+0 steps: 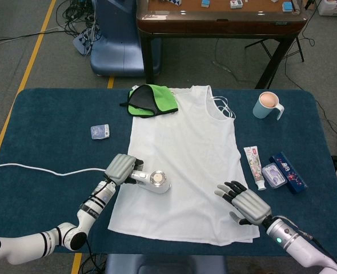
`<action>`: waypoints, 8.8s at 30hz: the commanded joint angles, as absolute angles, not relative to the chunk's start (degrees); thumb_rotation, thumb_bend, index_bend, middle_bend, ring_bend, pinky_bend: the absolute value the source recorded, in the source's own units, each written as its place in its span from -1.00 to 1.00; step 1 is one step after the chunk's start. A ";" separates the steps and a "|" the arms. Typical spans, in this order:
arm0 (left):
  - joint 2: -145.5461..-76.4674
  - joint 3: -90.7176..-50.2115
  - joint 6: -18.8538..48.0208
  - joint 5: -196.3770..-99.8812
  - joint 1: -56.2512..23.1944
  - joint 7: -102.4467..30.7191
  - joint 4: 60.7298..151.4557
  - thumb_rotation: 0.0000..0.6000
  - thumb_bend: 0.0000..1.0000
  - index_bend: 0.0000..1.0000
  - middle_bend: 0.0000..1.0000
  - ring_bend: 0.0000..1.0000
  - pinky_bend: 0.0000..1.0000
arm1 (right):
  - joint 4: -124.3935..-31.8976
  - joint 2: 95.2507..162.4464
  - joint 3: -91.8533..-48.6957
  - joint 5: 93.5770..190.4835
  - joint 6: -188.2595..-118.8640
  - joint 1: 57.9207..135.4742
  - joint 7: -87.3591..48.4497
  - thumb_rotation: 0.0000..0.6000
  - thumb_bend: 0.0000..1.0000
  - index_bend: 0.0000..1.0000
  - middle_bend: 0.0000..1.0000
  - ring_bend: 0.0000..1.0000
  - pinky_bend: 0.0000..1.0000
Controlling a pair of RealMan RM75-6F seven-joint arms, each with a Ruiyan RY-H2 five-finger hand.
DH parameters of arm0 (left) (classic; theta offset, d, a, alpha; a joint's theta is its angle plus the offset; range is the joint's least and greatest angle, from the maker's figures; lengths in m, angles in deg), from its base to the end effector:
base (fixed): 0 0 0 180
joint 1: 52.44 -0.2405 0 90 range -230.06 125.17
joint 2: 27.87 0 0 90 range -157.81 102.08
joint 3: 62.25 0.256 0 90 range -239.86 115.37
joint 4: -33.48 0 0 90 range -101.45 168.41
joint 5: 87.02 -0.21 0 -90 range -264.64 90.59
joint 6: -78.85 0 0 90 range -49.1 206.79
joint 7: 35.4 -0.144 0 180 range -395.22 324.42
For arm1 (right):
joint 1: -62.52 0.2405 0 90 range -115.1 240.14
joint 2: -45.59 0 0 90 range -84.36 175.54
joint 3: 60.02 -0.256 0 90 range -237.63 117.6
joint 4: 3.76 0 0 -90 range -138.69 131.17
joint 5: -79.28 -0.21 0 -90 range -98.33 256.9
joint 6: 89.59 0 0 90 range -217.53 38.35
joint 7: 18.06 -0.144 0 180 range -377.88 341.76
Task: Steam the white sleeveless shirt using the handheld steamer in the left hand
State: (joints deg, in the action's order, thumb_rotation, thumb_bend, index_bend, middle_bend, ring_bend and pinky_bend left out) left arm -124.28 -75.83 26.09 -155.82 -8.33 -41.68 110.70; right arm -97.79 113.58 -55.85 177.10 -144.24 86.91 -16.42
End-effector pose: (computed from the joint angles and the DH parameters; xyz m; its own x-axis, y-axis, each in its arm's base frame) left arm -0.1204 0.3532 -0.0461 0.2470 0.3126 0.9172 0.9149 -0.3872 -0.1143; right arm -0.2482 -0.2167 0.0454 0.5661 -0.4320 0.7021 -0.7917 -0.5222 0.3170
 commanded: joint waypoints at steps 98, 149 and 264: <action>-128.01 -77.91 32.20 -151.03 -0.47 -43.24 86.77 1.00 -0.58 0.43 0.62 0.37 0.34 | -90.14 122.96 -49.31 175.28 -144.61 90.81 -22.52 0.96 -0.68 -1.00 -0.84 -1.00 -0.98; -125.88 -73.51 29.00 -153.90 -3.45 -46.39 104.09 1.00 -0.59 0.42 0.60 0.36 0.34 | -88.85 122.56 -48.25 175.83 -145.84 89.88 -24.82 0.96 -0.68 -1.00 -0.84 -1.00 -0.98; -121.41 -66.53 23.80 -163.33 -11.44 -38.18 111.53 1.00 -0.59 0.41 0.57 0.33 0.34 | -89.83 122.46 -47.43 176.15 -145.72 88.77 -23.87 0.96 -0.68 -1.00 -0.84 -1.00 -0.98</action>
State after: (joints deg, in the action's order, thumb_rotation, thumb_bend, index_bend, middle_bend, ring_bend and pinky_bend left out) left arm -121.64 -66.72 23.94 -163.15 -11.24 -38.04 111.32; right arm -89.84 122.45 -47.42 176.15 -145.72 88.77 -23.86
